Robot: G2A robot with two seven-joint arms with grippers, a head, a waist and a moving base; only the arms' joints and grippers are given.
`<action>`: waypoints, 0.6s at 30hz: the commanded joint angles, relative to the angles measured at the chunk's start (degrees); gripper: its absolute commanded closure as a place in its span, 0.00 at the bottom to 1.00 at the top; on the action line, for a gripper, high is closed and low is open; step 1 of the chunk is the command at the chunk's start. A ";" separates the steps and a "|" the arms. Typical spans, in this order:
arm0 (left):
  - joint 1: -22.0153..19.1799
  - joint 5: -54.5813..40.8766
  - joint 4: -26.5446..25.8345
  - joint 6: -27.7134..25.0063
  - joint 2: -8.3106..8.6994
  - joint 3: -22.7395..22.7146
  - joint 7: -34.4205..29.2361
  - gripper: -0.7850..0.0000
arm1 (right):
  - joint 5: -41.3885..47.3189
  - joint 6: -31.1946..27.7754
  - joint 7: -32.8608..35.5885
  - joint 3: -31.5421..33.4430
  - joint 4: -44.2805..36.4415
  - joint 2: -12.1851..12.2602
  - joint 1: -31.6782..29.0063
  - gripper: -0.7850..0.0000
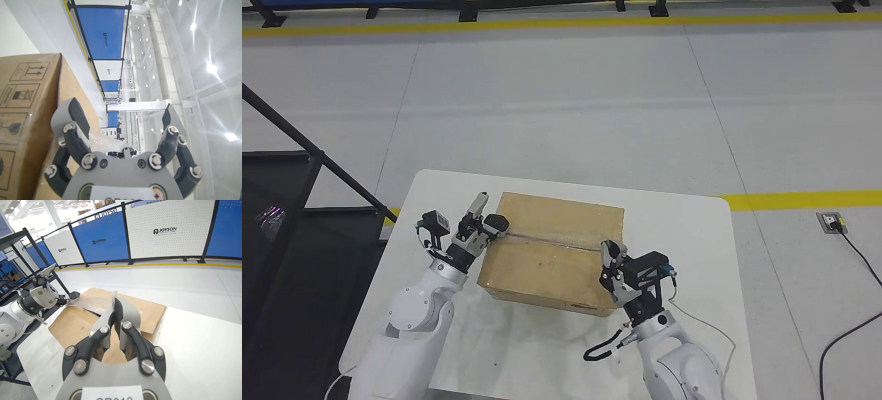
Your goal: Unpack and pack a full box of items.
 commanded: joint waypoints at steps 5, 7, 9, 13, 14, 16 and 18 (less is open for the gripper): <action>-0.93 1.74 1.60 0.42 -0.27 1.08 0.03 0.00 | 0.05 0.35 1.14 -0.06 0.28 -0.18 -0.14 1.00; -1.10 2.81 1.91 0.30 -0.33 1.42 0.13 0.00 | 0.10 0.77 1.94 -0.09 0.35 -0.27 0.06 0.94; -1.15 3.08 2.12 0.21 -0.44 1.68 0.36 0.00 | 0.28 1.19 2.56 -0.07 0.56 -0.37 0.33 0.73; -1.20 3.44 2.39 0.08 -0.58 1.93 0.41 0.00 | 0.78 1.33 2.68 0.20 0.72 -0.51 0.46 0.34; -1.20 3.48 2.41 0.05 -0.61 1.93 0.43 0.00 | 0.91 1.31 2.66 0.32 0.68 -0.53 0.37 0.29; -1.17 3.38 2.44 0.06 -0.66 1.90 0.35 0.00 | 1.18 1.42 2.63 0.67 0.47 -0.55 0.14 0.00; -1.14 3.36 2.44 0.13 -0.71 1.84 0.41 0.00 | 1.18 1.34 2.62 0.92 0.17 -0.56 -0.15 0.00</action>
